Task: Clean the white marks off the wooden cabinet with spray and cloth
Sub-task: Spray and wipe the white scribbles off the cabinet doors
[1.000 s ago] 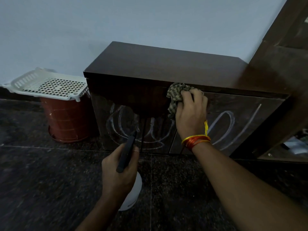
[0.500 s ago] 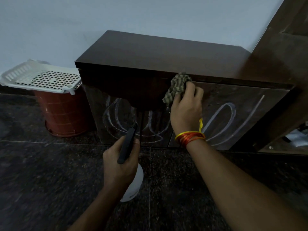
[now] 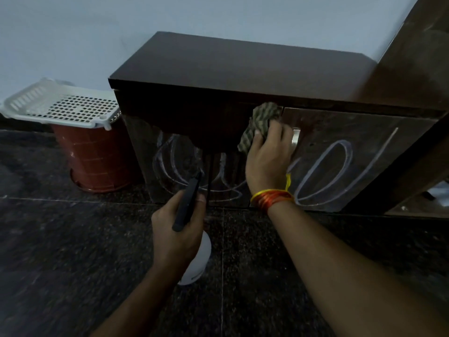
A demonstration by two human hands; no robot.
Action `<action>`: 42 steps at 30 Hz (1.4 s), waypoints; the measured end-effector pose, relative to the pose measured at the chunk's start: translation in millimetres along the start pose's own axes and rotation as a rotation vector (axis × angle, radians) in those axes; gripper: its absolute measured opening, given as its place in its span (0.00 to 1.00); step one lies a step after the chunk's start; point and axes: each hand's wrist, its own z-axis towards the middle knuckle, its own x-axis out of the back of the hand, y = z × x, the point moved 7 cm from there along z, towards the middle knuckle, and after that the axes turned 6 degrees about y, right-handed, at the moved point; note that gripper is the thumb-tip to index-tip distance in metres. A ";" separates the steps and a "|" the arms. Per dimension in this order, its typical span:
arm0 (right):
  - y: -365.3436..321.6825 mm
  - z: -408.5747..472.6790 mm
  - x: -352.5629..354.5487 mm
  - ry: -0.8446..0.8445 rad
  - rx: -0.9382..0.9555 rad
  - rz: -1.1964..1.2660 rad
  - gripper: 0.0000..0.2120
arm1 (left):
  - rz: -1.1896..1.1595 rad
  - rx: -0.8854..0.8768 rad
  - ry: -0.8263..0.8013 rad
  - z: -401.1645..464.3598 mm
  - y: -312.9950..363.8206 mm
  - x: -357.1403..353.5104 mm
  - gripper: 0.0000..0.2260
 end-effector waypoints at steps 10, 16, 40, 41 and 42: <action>19.2 -19.5 -5.5 -0.092 -0.158 0.138 0.16 | 0.010 0.025 0.008 2.7 -2.0 -3.8 0.14; 39.2 -39.3 -18.6 -0.199 -0.145 0.064 0.10 | -0.010 0.052 0.020 3.7 -2.7 -8.7 0.11; 16.2 -10.9 -14.4 -0.002 -0.203 -0.045 0.15 | 0.035 0.008 0.053 7.9 -7.0 -7.3 0.10; 15.1 -14.2 -16.0 0.004 -0.191 -0.039 0.15 | 0.034 0.008 0.050 6.9 -4.1 -7.1 0.10; 14.5 -17.6 -17.9 0.006 -0.184 -0.030 0.15 | 0.031 0.006 0.046 6.0 -1.9 -5.9 0.09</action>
